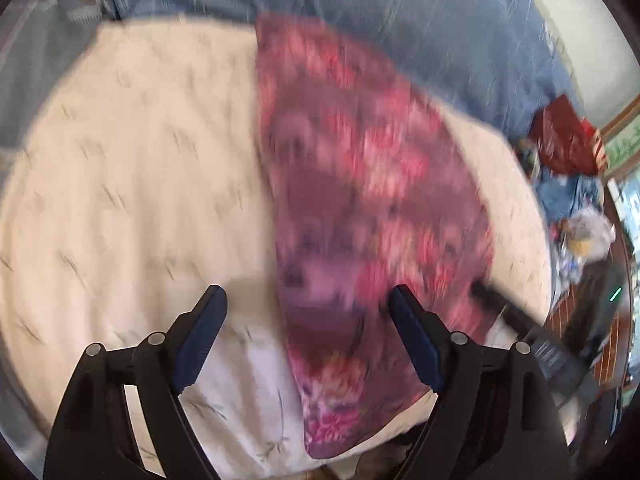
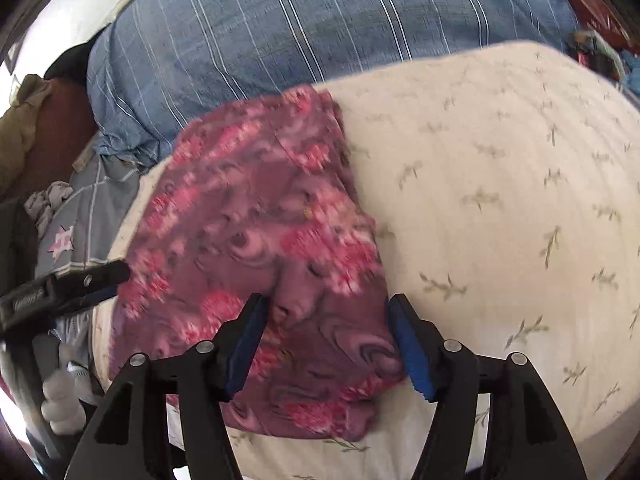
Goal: Fold small clothes
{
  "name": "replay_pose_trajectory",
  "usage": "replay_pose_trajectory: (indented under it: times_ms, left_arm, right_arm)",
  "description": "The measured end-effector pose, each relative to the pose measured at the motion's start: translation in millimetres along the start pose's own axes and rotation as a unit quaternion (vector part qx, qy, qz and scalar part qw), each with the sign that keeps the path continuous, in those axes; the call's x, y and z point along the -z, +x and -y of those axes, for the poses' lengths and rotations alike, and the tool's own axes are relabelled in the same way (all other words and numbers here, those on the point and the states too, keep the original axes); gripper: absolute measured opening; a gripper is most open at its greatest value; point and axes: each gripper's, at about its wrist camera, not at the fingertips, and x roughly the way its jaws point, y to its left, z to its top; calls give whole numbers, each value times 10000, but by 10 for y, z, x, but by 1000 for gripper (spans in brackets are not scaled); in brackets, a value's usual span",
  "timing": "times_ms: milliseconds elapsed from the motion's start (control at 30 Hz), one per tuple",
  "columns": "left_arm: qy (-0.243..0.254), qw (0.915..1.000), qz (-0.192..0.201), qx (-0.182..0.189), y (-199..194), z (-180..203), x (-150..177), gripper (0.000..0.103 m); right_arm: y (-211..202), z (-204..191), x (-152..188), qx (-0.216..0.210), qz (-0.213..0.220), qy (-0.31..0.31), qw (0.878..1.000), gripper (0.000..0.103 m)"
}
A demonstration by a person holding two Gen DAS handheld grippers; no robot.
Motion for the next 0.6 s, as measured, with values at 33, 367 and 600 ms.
replay_pose_trajectory:
  times_ms: [33,367,600]
  left_arm:
    - [157,9997,138,-136,-5,58,14,84]
    - [87,9992,333,219,-126,4,-56,84]
    - [-403,9898,1247,561,-512,-294,-285,85]
  right_arm:
    - [0,-30,-17,6,12,-84,10000,65]
    - [-39,128,-14,-520,-13,367,9980,45]
    - [-234,300,-94,-747,532,709,9933,57]
